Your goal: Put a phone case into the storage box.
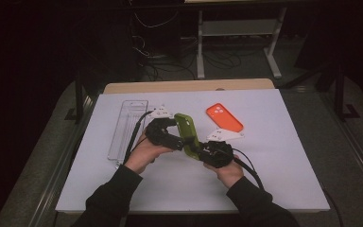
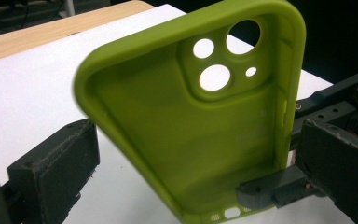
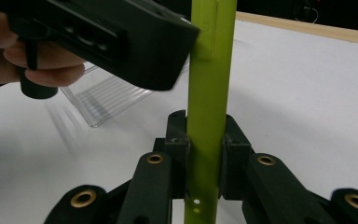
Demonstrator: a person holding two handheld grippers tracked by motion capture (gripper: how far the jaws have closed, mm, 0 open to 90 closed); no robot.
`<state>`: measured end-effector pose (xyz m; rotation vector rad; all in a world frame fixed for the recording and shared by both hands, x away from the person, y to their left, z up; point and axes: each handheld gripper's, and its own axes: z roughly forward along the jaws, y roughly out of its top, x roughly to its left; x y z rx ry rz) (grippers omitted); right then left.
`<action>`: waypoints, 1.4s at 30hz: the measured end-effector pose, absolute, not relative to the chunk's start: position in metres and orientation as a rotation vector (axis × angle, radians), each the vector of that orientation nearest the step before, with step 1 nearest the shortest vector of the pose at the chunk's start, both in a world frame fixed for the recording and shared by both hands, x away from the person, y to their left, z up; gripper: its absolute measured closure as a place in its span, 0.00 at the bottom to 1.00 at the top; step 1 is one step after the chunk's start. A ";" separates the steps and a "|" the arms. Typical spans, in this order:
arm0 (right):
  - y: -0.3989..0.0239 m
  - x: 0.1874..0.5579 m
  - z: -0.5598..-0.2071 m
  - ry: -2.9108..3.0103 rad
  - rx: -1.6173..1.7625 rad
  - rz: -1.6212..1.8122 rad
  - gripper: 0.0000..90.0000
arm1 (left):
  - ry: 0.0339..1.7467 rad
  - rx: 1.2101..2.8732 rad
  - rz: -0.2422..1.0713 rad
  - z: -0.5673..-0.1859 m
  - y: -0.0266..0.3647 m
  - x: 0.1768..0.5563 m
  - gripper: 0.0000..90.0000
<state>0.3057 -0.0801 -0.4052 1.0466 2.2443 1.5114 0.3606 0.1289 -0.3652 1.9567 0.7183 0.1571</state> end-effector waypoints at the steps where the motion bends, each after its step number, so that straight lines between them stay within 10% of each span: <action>1: -0.079 0.305 -0.405 2.242 1.044 1.514 0.84 | 0.705 1.963 0.161 -0.366 0.128 0.361 0.00; 42: -0.067 0.301 -0.411 2.278 0.998 1.454 0.84 | 0.766 1.845 0.186 -0.371 0.125 0.357 0.12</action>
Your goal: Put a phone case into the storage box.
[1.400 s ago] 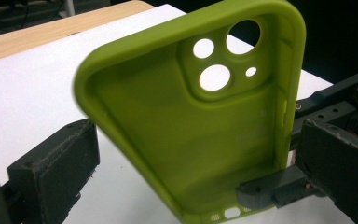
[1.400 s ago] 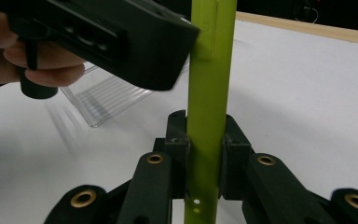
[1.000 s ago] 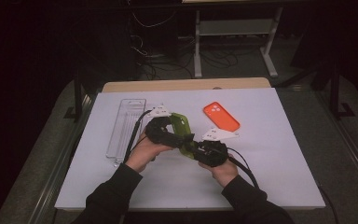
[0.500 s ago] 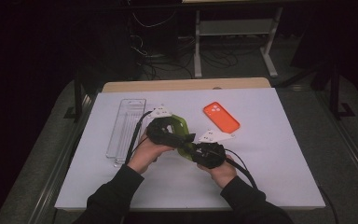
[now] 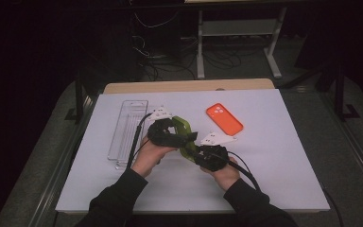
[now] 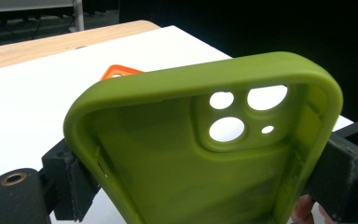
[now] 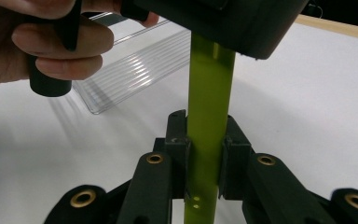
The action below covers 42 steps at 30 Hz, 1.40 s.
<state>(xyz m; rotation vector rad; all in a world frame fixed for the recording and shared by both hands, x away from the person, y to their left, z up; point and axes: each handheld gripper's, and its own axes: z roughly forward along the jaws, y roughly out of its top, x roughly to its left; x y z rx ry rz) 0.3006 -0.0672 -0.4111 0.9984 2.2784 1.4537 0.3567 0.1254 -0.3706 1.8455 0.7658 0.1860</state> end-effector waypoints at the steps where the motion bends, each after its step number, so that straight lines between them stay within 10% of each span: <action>1: -0.067 0.300 -0.411 2.278 0.996 1.452 0.84 | 0.765 1.845 0.189 -0.371 0.125 0.356 0.12; 10: -0.067 0.301 -0.411 2.279 0.974 1.420 0.82 | 0.771 1.844 0.181 -0.370 0.124 0.356 0.14; 25: -0.099 0.306 -0.422 2.454 0.948 1.240 0.16 | 0.775 1.877 0.260 -0.353 0.135 0.376 0.14; 42: -0.148 0.298 -0.429 2.367 0.998 1.202 0.00 | 0.859 1.821 0.428 -0.310 0.176 0.407 0.14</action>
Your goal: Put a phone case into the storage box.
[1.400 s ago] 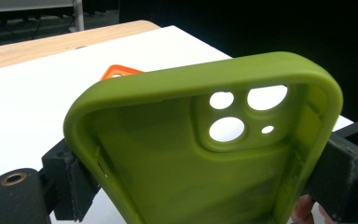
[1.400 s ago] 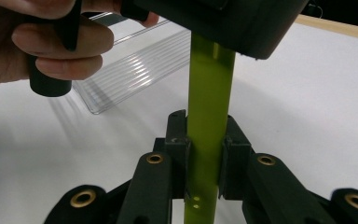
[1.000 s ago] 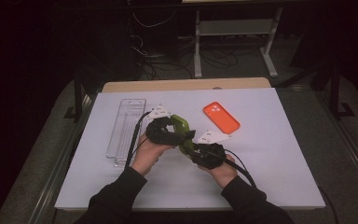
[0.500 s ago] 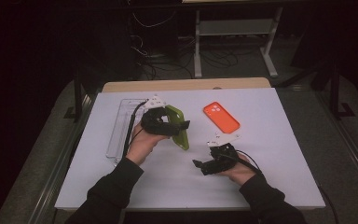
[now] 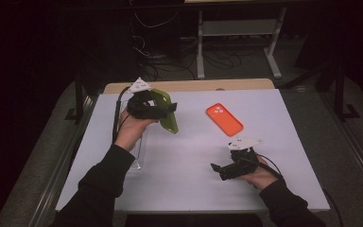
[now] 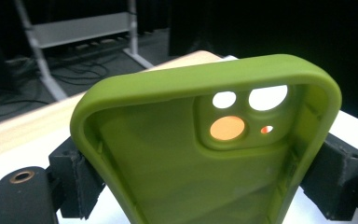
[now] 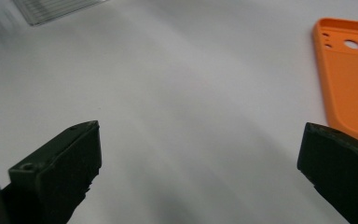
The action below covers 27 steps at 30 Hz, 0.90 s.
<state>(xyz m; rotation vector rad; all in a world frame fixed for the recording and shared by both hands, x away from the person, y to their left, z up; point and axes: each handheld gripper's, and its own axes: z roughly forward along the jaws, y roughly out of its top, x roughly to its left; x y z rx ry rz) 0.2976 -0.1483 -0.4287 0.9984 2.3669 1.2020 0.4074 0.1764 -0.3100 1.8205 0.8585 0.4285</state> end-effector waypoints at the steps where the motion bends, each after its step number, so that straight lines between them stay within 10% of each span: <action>1: -0.151 0.297 -0.429 2.362 1.010 1.205 0.00 | 0.868 1.816 0.443 -0.307 0.179 0.410 0.14; 27: -0.193 0.283 -0.428 2.240 1.125 1.179 0.00 | 1.260 1.729 0.857 -0.309 0.238 0.480 0.14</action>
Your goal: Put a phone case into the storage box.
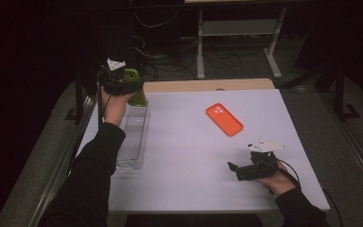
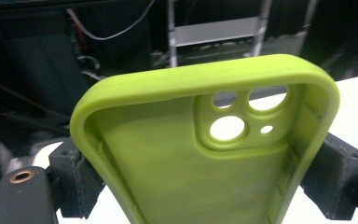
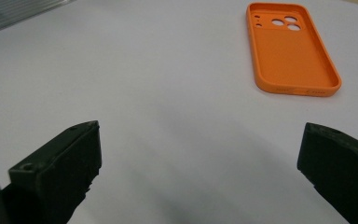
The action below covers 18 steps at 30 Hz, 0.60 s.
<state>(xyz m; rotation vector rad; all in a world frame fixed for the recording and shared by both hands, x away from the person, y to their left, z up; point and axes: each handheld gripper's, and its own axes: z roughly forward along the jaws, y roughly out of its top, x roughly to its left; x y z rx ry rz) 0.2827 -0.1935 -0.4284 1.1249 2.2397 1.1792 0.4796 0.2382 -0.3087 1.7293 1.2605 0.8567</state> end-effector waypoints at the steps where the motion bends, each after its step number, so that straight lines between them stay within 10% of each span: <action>1: -0.193 0.283 -0.428 2.240 1.125 1.179 0.00 | 1.260 1.729 0.857 -0.309 0.238 0.480 0.14; 18: -0.193 0.282 -0.428 2.235 1.115 1.204 0.00 | 1.420 1.777 0.915 -0.359 0.238 0.504 0.14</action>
